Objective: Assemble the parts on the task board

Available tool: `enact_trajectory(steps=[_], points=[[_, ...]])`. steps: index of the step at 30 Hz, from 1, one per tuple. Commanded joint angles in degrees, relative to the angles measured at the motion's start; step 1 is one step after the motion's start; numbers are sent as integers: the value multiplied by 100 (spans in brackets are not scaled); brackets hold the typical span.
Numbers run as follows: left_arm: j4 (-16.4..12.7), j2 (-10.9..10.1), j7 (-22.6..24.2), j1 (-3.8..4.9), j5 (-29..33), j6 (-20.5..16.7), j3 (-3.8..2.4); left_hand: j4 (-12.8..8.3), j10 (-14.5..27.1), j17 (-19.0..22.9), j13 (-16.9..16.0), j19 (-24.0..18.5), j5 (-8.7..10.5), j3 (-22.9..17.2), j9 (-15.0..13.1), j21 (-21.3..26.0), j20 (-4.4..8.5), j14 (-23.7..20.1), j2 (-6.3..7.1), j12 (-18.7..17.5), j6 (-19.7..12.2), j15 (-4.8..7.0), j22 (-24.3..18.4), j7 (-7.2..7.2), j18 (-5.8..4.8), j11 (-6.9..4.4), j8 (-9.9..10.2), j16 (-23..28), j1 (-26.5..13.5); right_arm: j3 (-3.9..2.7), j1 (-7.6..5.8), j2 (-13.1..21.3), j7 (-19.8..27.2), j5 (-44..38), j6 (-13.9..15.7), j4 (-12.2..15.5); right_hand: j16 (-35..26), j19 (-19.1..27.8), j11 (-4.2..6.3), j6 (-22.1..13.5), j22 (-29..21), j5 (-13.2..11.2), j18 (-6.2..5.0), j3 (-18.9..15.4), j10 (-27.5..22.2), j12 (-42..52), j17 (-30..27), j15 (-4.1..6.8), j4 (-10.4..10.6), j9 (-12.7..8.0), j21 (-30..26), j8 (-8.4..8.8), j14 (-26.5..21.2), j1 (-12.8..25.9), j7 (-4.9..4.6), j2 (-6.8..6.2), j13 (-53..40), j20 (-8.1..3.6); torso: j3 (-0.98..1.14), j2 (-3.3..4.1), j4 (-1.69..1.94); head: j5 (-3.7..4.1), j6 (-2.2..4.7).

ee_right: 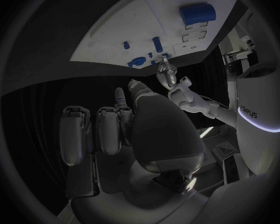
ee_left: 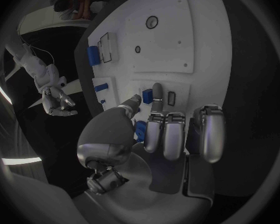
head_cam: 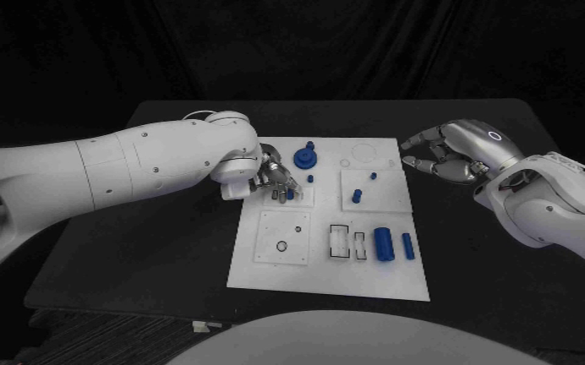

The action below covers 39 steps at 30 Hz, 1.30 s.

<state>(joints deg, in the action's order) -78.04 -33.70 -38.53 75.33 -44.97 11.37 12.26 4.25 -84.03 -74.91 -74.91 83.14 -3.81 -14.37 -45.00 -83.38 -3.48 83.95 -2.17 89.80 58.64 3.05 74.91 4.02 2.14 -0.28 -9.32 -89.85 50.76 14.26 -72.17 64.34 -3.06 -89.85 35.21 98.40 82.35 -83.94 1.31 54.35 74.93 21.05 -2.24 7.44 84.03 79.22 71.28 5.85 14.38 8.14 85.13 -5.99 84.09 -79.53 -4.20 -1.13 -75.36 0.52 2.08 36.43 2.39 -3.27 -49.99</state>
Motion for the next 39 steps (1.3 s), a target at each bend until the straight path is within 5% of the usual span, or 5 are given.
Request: enact_trajectory(steps=[1, 23, 31, 36, 39], points=[[7, 17, 11, -18, 28, 82, 6, 111, -597, -1509, -1509, -19, 58, 122, 33, 41, -38, 605, 18, 20, -36, -54, 887, 30, 36, 56, 69, -15, -92, -3, 16, 3, -115, -18, -51, 0, -14, -345, -39, 41, 1335, 19, 93, 30, 221, -23, -9, -39, 1, -7, -28, 39, 294, -68, 1, -5, 131, 52, 2, 1, 3, 1, -1], [-221, -175, 164, 19, -385, -337, 3, 377, -597, -1509, -1509, 3, 64, 531, -215, 53, -24, 605, 25, 20, 171, -19, 915, -44, 37, 4, -127, -15, -98, -3, 16, 49, -144, -18, -86, 28, -17, -343, -36, 36, 1334, 58, 92, 53, 216, -30, -19, -41, -25, -18, -31, 53, 292, -100, -5, -18, 142, 54, -3, 4, -1, 28, -1], [-442, -431, 258, 463, -526, -523, 2, 386, -597, -1509, -1509, 44, 18, 745, -511, 42, 32, 605, 89, 20, 212, 38, 944, -110, 29, -57, -345, -15, 87, -3, 16, 65, -104, -18, 0, 36, -21, -341, -32, 17, 1332, 74, 91, 59, 206, -49, -29, -43, -25, -28, -35, 70, 290, -100, -15, -28, 171, 55, 2, 13, -7, 11, -1], [-366, -504, 271, 726, -542, -277, 2, 483, -597, -1509, -1509, 59, -1, 1078, -1884, 78, 130, 605, 24, 20, -79, 136, 966, -228, 30, -163, -1252, -15, 319, -3, 16, 59, -80, -18, 30, 26, -19, -338, -38, 10, 1331, 80, 90, 64, 205, -50, -26, -42, -26, -32, -40, 76, 291, -102, -12, -28, 172, 56, 0, 5, 6, 43, -1], [-200, -478, 298, 800, -546, -207, 2, 492, -597, -1509, -1509, 54, 1, 1117, -2004, 90, 137, 605, 18, 20, -128, 141, 964, -234, 32, -171, -1307, -15, 349, -3, 16, 41, -84, -18, 4, 12, -23, -336, -38, 8, 1329, 82, 89, 64, 203, -57, -34, -43, -23, -34, -45, 79, 289, -99, -15, -29, 181, 56, -3, 6, -2, 21, -1]])
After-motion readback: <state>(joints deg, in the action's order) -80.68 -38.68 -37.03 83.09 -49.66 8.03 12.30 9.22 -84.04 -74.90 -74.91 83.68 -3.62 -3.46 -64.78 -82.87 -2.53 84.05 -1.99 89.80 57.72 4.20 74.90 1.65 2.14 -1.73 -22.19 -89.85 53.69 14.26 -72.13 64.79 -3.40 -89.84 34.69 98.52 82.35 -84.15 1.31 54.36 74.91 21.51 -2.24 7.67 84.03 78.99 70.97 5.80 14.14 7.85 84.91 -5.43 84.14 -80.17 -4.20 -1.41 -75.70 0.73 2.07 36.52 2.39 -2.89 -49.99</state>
